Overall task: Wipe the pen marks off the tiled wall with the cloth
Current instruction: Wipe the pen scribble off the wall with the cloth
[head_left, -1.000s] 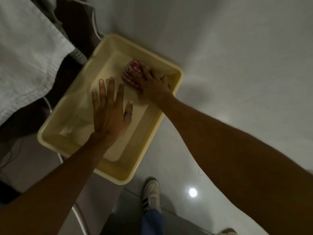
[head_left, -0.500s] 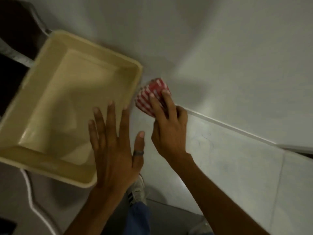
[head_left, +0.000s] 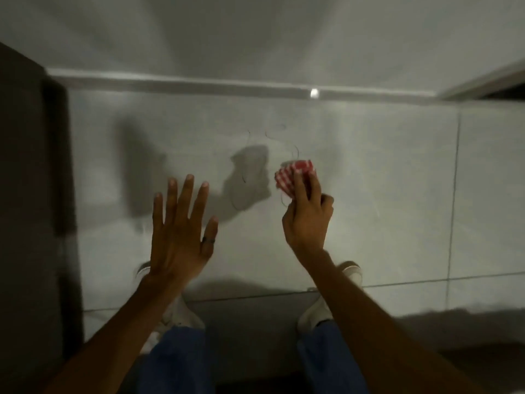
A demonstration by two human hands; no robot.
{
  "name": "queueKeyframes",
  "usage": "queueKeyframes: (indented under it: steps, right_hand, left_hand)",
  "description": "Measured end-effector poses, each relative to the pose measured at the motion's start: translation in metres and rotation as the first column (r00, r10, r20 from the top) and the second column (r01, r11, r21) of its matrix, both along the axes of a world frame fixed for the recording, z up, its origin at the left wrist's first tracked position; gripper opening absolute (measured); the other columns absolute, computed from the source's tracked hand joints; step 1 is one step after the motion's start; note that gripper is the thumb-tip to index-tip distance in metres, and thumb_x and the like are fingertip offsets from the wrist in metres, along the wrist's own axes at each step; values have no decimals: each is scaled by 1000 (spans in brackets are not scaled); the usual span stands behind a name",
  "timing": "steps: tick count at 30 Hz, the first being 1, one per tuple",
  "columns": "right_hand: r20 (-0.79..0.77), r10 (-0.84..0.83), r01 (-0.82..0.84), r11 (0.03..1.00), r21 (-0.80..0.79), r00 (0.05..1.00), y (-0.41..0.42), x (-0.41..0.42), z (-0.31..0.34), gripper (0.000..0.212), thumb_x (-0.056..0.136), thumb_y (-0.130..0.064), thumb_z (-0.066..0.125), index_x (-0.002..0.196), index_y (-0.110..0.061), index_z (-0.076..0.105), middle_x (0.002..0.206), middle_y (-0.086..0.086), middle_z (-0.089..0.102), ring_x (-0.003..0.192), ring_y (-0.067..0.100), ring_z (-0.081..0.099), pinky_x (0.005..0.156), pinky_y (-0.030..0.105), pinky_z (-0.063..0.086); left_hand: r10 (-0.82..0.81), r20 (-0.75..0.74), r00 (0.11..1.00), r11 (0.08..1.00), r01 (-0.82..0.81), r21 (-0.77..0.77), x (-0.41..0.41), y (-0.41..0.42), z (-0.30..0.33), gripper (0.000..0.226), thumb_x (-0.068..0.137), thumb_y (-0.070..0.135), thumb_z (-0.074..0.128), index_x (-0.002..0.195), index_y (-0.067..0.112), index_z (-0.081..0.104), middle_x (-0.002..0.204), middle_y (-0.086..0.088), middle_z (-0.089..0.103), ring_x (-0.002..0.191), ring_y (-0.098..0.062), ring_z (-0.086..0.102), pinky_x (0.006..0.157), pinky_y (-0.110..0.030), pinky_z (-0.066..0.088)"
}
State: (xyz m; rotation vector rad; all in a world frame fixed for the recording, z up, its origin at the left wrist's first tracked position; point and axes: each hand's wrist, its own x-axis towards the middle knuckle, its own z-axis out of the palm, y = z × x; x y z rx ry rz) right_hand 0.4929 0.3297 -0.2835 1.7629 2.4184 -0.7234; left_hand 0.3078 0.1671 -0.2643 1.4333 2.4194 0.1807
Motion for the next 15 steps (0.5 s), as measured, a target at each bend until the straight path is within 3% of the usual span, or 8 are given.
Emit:
queueKeyframes:
  steps: [4, 6, 9, 11, 15]
  right_hand:
    - [1, -46, 46, 999, 11, 999, 31, 22, -80, 69, 100, -36, 34, 168, -27, 31, 178, 10, 23, 122, 42, 49, 104, 50, 46]
    - [47, -9, 9, 1000, -14, 999, 35, 26, -111, 68, 104, -43, 31, 170, -26, 26, 179, 11, 19, 135, 44, 46, 112, 52, 41]
    - [69, 75, -70, 995, -71, 995, 39, 36, -146, 68, 113, -49, 30, 172, -20, 15, 181, 13, 8, 165, 41, 15, 133, 56, 14]
    - [30, 148, -146, 988, -49, 989, 43, 40, -159, 67, 114, -46, 27, 172, -15, 12, 181, 15, 4, 169, 36, 3, 137, 53, 1]
    - [6, 396, -395, 917, 46, 918, 50, 38, -179, 65, 114, -41, 25, 171, -12, 16, 180, 16, 11, 168, 34, 8, 138, 50, 5]
  left_hand:
    - [24, 5, 1000, 993, -23, -120, 23, 14, -97, 73, 111, 48, 30, 173, 11, 28, 181, -20, 19, 169, -46, 10, 136, -65, 11]
    - [54, -22, 998, 986, -57, -154, 27, 18, -134, 73, 112, 49, 28, 174, 12, 23, 182, -20, 16, 169, -45, 8, 136, -62, 8]
    - [84, -72, 994, 986, -93, -138, 26, 21, -171, 70, 115, 47, 27, 175, 12, 19, 183, -19, 14, 170, -44, 8, 137, -61, 8]
    - [102, -113, 988, 990, -113, -90, 18, 20, -189, 68, 116, 47, 25, 175, 13, 18, 183, -18, 15, 170, -43, 10, 136, -59, 8]
    - [106, -148, 983, 993, -112, -32, -2, 19, -220, 68, 117, 47, 20, 175, 12, 17, 183, -19, 15, 170, -43, 11, 137, -58, 10]
